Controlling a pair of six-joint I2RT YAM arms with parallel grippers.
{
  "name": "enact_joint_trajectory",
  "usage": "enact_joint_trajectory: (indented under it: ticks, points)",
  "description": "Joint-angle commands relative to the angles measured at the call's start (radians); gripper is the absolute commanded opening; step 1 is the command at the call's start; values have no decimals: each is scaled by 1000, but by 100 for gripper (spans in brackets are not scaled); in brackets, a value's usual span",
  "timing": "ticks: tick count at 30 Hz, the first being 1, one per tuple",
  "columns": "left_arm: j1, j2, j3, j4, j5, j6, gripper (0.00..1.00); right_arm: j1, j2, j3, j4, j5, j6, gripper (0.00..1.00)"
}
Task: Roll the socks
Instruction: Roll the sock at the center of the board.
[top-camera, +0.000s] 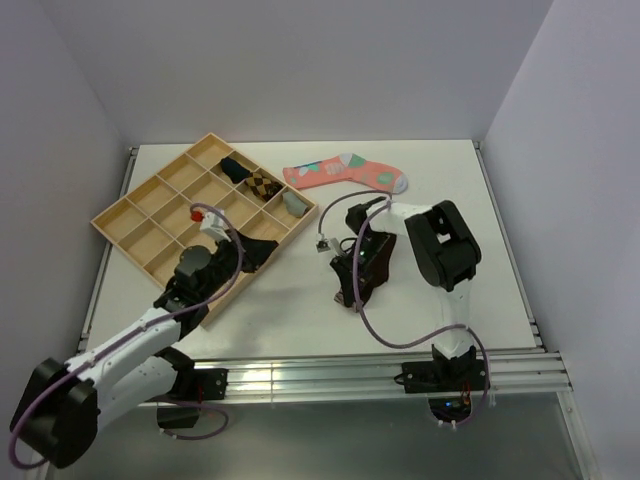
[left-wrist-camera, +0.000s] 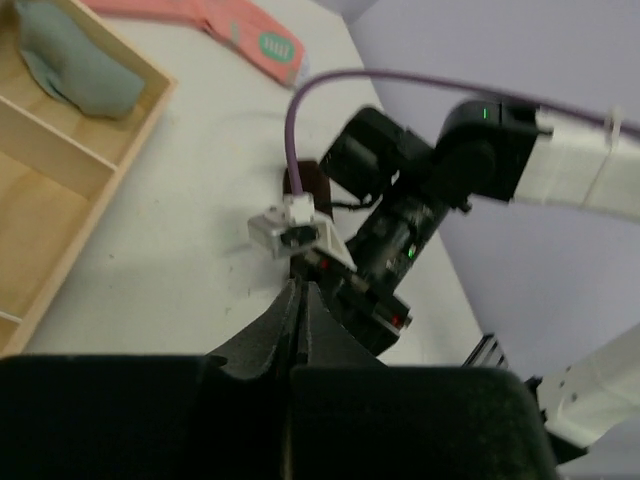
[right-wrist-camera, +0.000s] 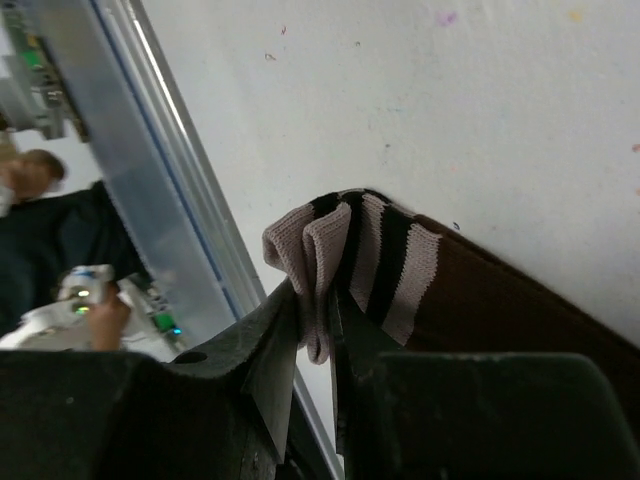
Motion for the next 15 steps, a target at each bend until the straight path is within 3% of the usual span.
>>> enact_joint_trajectory:
  ticks: [1, 8, 15]
  points:
    - [-86, 101, -33, 255, 34, 98, 2, -46, 41, 66, -127, -106, -77, 24]
    - [-172, 364, -3, 461, 93, 151, 3, -106, 115, 68, -158, -107, -73, 24]
    - [-249, 650, 137, 481, 173, 262, 18, -141, 139, 63, -182, -110, -104, 24]
